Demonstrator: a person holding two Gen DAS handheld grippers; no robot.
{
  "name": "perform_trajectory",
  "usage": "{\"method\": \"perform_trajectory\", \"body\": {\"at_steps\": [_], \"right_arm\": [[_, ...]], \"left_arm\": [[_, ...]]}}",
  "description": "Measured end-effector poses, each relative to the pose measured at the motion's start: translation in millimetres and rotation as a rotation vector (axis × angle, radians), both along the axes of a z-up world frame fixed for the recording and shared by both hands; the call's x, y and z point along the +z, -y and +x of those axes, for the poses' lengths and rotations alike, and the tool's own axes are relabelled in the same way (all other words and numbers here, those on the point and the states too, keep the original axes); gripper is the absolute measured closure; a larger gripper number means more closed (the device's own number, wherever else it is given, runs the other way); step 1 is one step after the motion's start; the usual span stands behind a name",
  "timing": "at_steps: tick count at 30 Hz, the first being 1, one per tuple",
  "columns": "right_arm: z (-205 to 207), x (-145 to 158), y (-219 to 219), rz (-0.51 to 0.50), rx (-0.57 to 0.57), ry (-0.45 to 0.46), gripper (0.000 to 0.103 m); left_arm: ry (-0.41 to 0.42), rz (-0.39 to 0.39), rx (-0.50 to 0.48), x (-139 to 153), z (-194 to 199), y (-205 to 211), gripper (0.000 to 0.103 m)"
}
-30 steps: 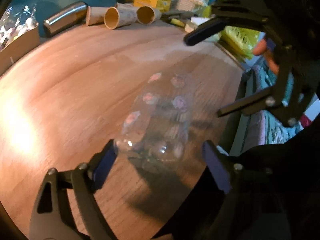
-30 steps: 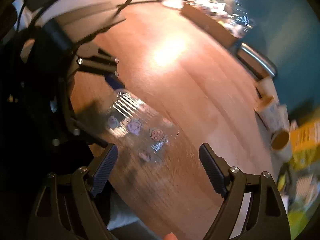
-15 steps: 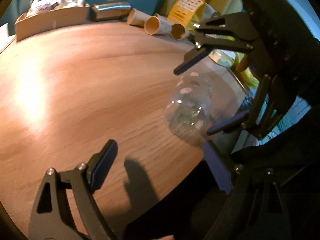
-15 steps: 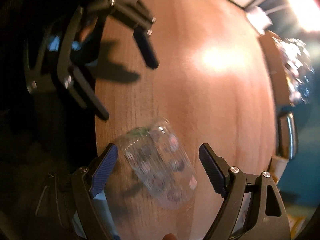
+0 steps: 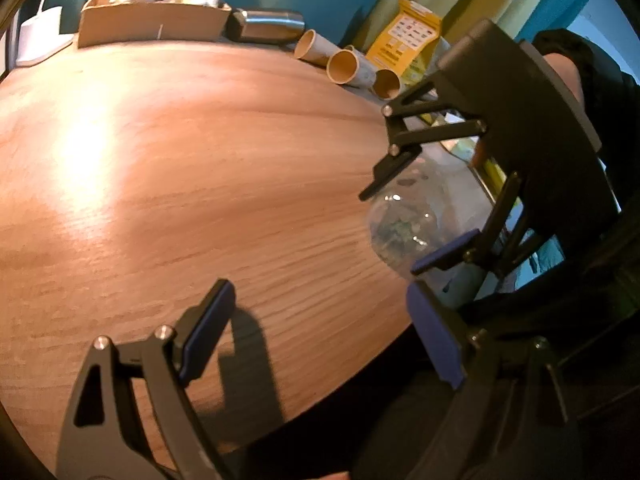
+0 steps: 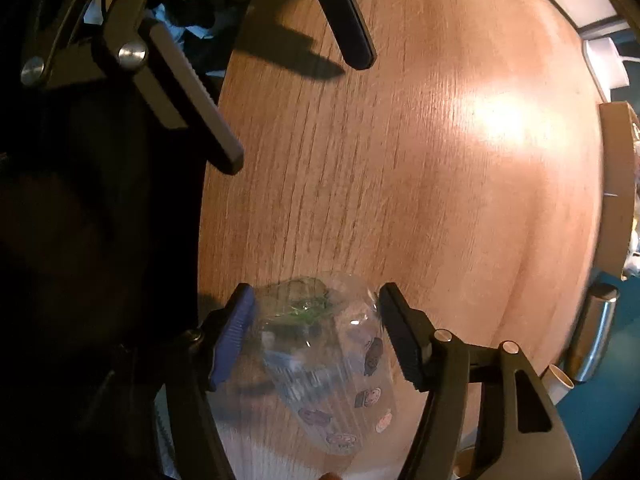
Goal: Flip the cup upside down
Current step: 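Rotate the right gripper to turn the held cup rim-down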
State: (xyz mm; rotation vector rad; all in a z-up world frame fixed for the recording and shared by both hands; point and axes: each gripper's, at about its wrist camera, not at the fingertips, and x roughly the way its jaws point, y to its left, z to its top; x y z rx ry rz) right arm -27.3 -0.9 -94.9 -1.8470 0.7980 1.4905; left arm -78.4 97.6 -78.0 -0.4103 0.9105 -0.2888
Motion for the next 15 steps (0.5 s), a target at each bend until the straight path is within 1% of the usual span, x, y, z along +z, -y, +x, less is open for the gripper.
{"method": "perform_trajectory", "body": {"at_steps": [3, 6, 7, 9, 11, 15], "right_arm": [[3, 3, -2, 0.033, -0.019, 0.011, 0.036], [11, 19, -2, 0.117, -0.078, 0.026, 0.036], [15, 26, -2, 0.158, -0.113, 0.026, 0.036], [28, 43, 1, 0.27, -0.208, 0.016, 0.036], [38, 56, 9, 0.382, -0.295, 0.005, 0.036], [61, 83, 34, 0.637, -0.505, -0.042, 0.036]], "left_arm": [[-0.001, 0.002, 0.007, 0, -7, -2, 0.014], [0.004, 0.011, 0.018, 4, -6, -1, 0.014], [0.008, 0.01, 0.023, 5, -6, -1, 0.014], [0.018, 0.007, 0.044, 7, -4, -1, 0.014], [0.026, 0.028, 0.079, 8, -1, 1, 0.014], [0.049, 0.045, 0.123, 14, 6, 4, 0.014]]}}
